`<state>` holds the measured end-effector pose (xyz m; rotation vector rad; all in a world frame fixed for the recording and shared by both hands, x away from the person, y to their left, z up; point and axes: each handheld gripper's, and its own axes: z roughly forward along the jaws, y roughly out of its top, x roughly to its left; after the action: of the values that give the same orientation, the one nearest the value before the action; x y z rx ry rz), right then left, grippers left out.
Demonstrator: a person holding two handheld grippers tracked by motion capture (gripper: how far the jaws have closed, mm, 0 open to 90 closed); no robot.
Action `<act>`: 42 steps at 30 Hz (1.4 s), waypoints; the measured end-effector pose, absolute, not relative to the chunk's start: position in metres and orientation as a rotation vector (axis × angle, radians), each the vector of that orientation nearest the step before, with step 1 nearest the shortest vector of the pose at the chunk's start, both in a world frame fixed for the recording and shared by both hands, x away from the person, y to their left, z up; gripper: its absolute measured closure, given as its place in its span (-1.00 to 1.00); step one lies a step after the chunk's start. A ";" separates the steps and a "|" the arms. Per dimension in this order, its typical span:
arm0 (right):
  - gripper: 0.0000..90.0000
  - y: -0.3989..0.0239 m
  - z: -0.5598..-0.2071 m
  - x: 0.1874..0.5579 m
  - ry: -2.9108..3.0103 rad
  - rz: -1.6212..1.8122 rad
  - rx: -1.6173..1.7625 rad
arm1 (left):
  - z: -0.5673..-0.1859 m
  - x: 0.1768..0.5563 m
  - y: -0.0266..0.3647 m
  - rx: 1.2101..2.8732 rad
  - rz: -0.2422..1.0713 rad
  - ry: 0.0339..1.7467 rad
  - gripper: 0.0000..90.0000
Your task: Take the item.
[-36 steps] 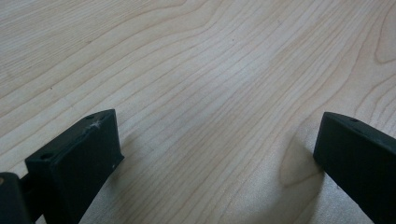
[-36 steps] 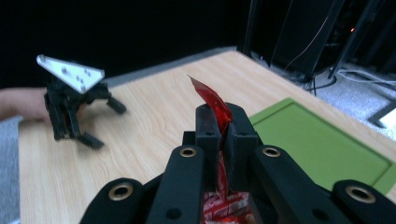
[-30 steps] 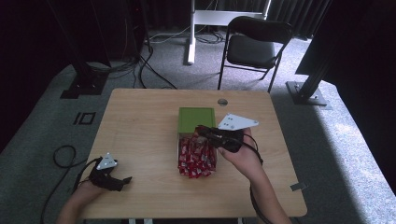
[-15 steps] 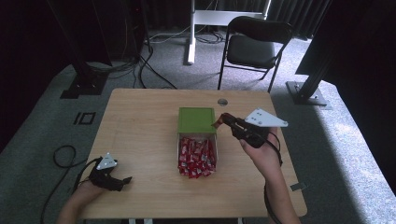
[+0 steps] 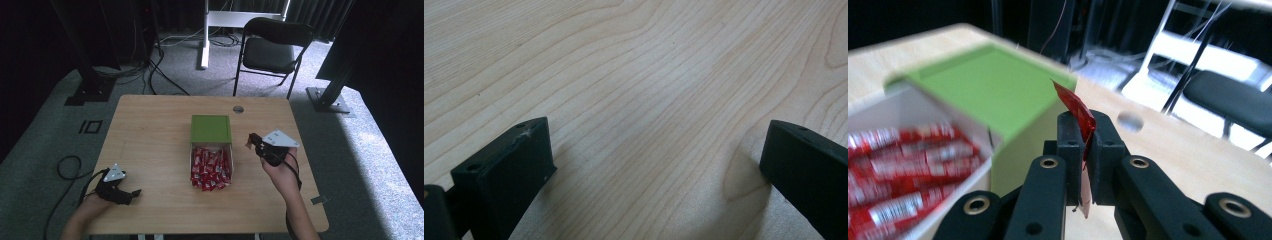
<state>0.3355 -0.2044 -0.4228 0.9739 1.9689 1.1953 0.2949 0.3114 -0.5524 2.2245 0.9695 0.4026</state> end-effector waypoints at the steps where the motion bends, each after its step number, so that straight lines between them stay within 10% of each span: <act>1: 0.90 -0.204 -0.430 0.337 1.979 1.179 0.980 | -0.552 0.295 0.311 2.225 0.403 0.969 -0.97; 30: 0.80 -0.205 -0.549 0.364 2.176 1.143 1.197 | -0.552 0.295 0.312 2.226 0.403 0.968 -0.97; 42: 0.08 -0.197 -0.550 0.365 2.214 1.282 1.130 | -0.552 0.295 0.312 2.226 0.403 0.968 -0.97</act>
<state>0.3647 -0.1973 -0.5500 1.1303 2.2143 1.2823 0.2949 0.3115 -0.5524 2.2262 0.9680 0.4029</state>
